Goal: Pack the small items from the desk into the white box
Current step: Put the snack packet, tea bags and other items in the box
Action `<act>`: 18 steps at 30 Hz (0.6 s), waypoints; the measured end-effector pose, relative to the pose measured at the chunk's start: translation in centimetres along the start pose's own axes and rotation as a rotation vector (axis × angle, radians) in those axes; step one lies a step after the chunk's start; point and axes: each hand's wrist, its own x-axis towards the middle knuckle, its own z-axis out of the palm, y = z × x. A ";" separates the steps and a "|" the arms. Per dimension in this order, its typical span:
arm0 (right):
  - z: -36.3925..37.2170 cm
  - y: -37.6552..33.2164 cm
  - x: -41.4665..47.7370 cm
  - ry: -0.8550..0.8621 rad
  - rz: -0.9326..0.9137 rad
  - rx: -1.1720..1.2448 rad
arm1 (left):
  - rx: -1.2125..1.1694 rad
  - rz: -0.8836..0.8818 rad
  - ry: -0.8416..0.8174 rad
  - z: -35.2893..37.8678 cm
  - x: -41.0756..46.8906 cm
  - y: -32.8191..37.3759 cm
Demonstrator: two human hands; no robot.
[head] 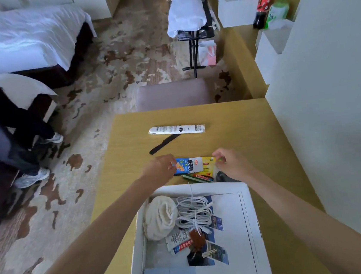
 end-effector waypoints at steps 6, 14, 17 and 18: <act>5.1 0.8 7.0 -0.153 0.088 -0.368 | 0.273 0.155 -0.196 4.0 8.1 -2.3; 6.5 1.6 10.0 -0.169 0.205 -0.413 | 0.338 0.215 -0.216 6.9 12.8 -3.6; 6.2 1.4 10.0 -0.130 0.199 -0.344 | 0.229 0.171 -0.245 6.1 12.9 -3.9; 5.7 1.3 10.1 -0.117 0.205 -0.300 | 0.135 0.154 -0.257 5.7 12.8 -4.0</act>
